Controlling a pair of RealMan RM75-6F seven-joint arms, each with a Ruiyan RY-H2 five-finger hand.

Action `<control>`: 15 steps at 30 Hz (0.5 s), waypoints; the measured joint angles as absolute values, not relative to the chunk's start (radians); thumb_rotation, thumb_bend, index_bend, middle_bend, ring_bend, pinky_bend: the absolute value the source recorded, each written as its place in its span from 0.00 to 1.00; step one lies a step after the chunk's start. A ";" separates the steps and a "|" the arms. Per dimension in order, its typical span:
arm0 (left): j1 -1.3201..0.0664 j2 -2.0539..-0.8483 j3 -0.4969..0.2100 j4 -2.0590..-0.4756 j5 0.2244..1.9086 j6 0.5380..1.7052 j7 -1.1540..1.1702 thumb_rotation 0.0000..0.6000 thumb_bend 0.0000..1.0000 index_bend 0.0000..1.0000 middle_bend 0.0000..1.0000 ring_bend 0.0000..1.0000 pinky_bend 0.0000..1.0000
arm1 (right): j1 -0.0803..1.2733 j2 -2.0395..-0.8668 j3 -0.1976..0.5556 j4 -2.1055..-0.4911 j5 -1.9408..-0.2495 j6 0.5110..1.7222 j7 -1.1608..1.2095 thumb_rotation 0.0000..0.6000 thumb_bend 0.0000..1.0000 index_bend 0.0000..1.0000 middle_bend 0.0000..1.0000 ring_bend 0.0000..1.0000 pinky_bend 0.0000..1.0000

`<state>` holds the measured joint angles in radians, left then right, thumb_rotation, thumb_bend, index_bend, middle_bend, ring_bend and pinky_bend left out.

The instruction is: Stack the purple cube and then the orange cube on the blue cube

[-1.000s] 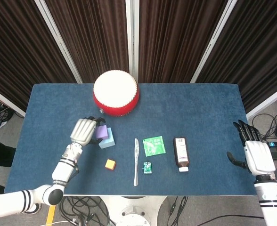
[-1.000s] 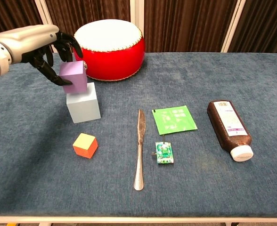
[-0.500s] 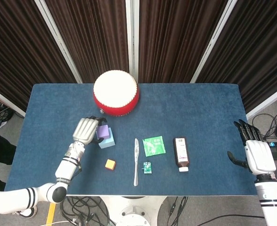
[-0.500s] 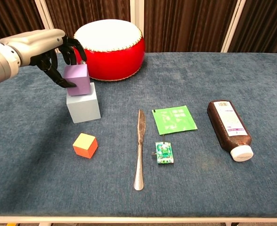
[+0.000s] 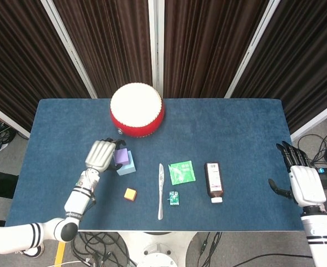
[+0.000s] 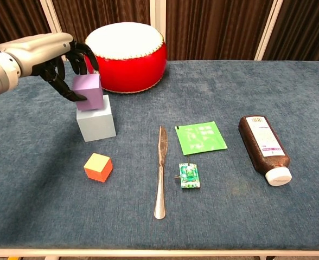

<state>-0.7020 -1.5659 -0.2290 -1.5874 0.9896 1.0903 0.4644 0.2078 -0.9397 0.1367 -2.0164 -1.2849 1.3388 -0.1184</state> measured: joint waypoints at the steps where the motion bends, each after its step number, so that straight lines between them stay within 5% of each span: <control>1: -0.703 -1.567 -0.227 -1.585 0.989 1.089 0.464 1.00 0.27 0.39 0.62 0.39 0.48 | 0.208 -0.939 0.137 -2.016 -1.284 1.338 -0.117 1.00 0.22 0.00 0.00 0.00 0.00; 15: -0.708 -1.585 -0.222 -1.567 0.981 1.102 0.463 1.00 0.27 0.39 0.62 0.39 0.48 | 0.211 -0.938 0.138 -2.016 -1.280 1.334 -0.115 1.00 0.22 0.00 0.00 0.00 0.00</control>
<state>-0.7084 -1.5854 -0.2219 -1.5669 0.9812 1.1025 0.4632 0.2106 -0.9376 0.1382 -2.0159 -1.2801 1.3339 -0.1149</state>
